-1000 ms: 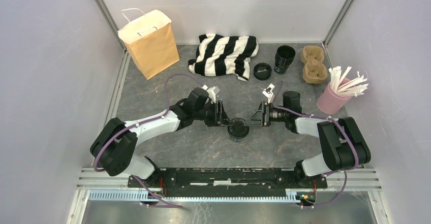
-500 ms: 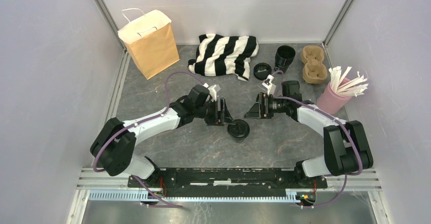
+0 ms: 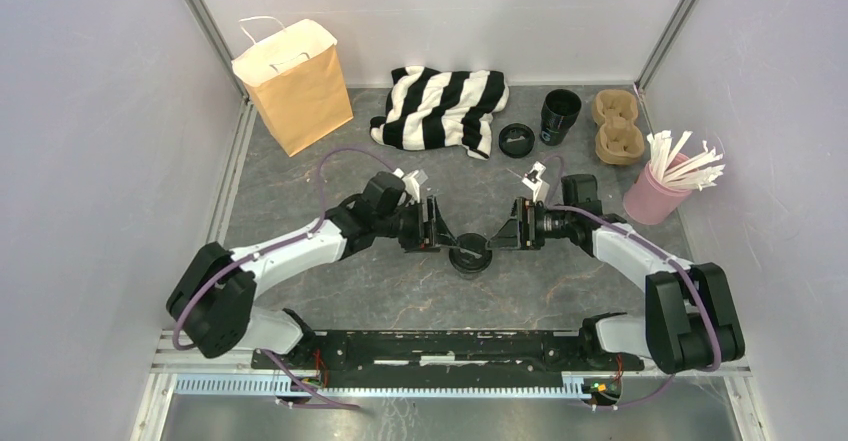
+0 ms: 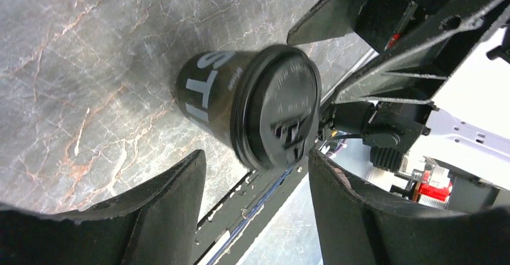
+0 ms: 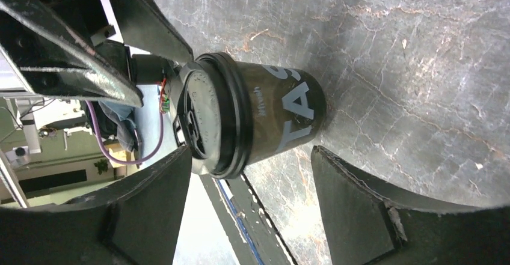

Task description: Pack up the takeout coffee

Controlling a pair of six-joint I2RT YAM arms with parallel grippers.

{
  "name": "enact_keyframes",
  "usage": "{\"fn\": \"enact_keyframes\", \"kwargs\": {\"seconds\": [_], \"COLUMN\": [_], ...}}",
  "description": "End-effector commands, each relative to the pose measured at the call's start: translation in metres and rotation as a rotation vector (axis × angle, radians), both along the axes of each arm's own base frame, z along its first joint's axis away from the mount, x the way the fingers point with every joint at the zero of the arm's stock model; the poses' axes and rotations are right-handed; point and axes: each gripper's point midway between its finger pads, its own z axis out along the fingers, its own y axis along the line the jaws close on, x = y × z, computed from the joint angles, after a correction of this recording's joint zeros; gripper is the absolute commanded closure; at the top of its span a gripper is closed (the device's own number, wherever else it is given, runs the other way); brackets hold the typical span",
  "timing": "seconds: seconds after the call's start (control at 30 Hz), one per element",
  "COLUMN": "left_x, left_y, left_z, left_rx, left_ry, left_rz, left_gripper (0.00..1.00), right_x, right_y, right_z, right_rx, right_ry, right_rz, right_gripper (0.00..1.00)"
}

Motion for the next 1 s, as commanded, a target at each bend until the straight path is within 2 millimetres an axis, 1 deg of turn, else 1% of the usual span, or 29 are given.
{"fn": "enact_keyframes", "kwargs": {"seconds": [0.0,0.1,0.13,0.23,0.33,0.5,0.57,0.6,0.63,0.67,0.8,0.83,0.97], "left_x": [-0.006,-0.013,-0.015,-0.012,-0.004,0.012,0.018,0.023,0.024,0.029,0.039,0.039,0.043], "left_y": [0.006,0.007,0.006,-0.003,-0.014,-0.03,-0.034,-0.037,-0.037,-0.041,-0.046,-0.044,-0.037], "left_z": [0.016,0.013,0.01,0.013,0.015,0.014,0.01,0.013,0.009,0.011,0.01,0.006,0.001], "left_rx": [-0.064,-0.084,-0.09,-0.145,-0.171,-0.164,-0.138,-0.129,-0.11,-0.102,-0.062,-0.034,0.029], "left_ry": [0.011,0.047,0.063,0.057,0.054,0.042,0.028,0.013,0.014,0.005,-0.021,-0.012,-0.025], "left_rz": [0.057,0.061,0.056,0.044,0.028,-0.004,-0.015,-0.022,-0.031,-0.039,-0.063,-0.067,-0.063], "left_gripper": [0.3,0.35,0.36,0.4,0.41,0.42,0.42,0.42,0.42,0.42,0.42,0.41,0.33], "right_x": [0.014,0.015,0.015,0.011,0.009,0.005,0.002,0.0,-0.002,-0.004,-0.011,-0.012,-0.009], "right_y": [0.006,0.008,0.009,0.012,0.011,0.012,0.013,0.013,0.014,0.014,0.017,0.017,0.016], "right_z": [0.009,0.008,0.008,0.008,0.008,0.009,0.008,0.007,0.007,0.007,0.008,0.008,0.007], "right_rx": [0.049,0.053,0.057,0.081,0.084,0.096,0.101,0.102,0.103,0.103,0.114,0.115,0.103], "right_ry": [-0.054,-0.048,-0.046,-0.042,-0.035,-0.019,-0.008,-0.005,-0.002,-0.001,0.006,0.006,0.0], "right_rz": [0.019,0.019,0.018,0.019,0.009,-0.008,-0.013,-0.014,-0.013,-0.013,-0.011,-0.012,-0.015], "right_gripper": [0.25,0.34,0.36,0.37,0.4,0.44,0.46,0.46,0.47,0.47,0.48,0.48,0.46]}}
